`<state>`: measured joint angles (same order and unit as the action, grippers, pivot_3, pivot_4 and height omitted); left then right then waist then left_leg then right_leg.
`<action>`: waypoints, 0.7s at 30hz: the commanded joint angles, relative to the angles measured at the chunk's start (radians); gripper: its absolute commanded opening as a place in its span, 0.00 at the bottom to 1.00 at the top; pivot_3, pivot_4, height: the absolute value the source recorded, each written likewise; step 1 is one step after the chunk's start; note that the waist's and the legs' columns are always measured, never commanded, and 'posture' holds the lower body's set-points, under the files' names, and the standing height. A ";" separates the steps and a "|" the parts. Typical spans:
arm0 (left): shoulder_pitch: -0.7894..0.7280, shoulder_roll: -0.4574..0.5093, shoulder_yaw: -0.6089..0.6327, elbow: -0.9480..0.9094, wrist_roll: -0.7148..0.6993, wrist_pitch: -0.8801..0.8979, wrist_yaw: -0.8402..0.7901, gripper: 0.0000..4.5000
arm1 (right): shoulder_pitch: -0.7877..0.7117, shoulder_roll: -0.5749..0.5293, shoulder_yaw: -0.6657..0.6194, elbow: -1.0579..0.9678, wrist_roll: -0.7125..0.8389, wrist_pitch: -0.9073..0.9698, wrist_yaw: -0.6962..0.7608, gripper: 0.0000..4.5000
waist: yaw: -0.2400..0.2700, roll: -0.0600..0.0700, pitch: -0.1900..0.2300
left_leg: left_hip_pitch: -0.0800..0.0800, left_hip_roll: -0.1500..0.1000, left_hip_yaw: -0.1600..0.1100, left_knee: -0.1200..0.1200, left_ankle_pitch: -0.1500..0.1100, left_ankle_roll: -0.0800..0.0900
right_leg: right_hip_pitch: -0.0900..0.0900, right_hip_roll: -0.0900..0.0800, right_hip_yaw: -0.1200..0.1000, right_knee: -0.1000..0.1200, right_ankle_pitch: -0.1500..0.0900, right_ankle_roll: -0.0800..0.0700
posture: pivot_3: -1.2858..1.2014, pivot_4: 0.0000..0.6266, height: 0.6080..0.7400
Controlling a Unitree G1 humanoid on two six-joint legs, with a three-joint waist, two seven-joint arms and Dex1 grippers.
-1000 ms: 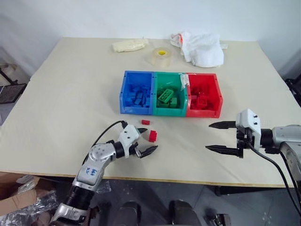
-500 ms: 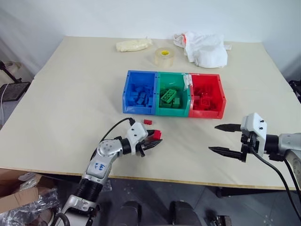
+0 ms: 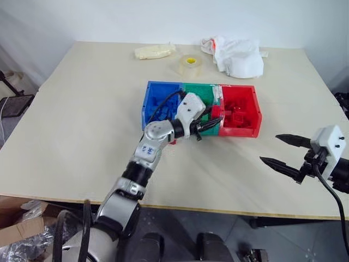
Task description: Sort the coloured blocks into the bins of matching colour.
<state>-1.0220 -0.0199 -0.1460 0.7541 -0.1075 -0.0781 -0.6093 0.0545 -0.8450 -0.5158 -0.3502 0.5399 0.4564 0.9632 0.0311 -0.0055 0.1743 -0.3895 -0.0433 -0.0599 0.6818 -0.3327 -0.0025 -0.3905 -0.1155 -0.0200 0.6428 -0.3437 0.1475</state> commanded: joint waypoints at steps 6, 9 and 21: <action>-0.326 -0.113 0.121 0.435 0.000 -0.189 0.064 0.51 | 0.054 0.047 -0.028 -0.134 0.043 0.016 -0.091 1.00 | -0.001 -0.002 0.001 | 0.000 -0.002 0.000 -0.001 0.000 0.001 | -0.001 -0.001 0.001 0.000 0.001 0.001 | 0.52 0.24 1.00; -0.373 -0.127 0.126 0.497 0.036 -0.211 0.133 0.72 | 0.051 0.050 -0.019 -0.143 0.046 0.018 -0.106 1.00 | -0.005 -0.002 0.001 | 0.000 -0.001 0.001 -0.001 0.000 0.001 | -0.001 -0.001 0.001 0.000 0.001 0.001 | 0.52 0.24 1.00; -0.322 -0.094 0.157 0.485 0.058 -0.256 0.084 0.99 | -0.016 0.032 0.041 -0.105 0.044 0.013 -0.098 1.00 | -0.003 -0.002 0.001 | 0.000 -0.002 0.002 -0.001 0.000 0.001 | -0.002 -0.001 0.002 0.001 0.001 0.002 | 0.52 0.24 1.00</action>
<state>-1.3545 -0.1125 0.0123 1.2688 -0.0545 -0.3135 -0.4915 0.0459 -0.7989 -0.4725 -0.4551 0.5722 0.4800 0.8610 0.0276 -0.0077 0.1756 -0.3897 -0.0452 -0.0583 0.6811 -0.3324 -0.0014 -0.3922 -0.1162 -0.0184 0.6439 -0.3429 0.1492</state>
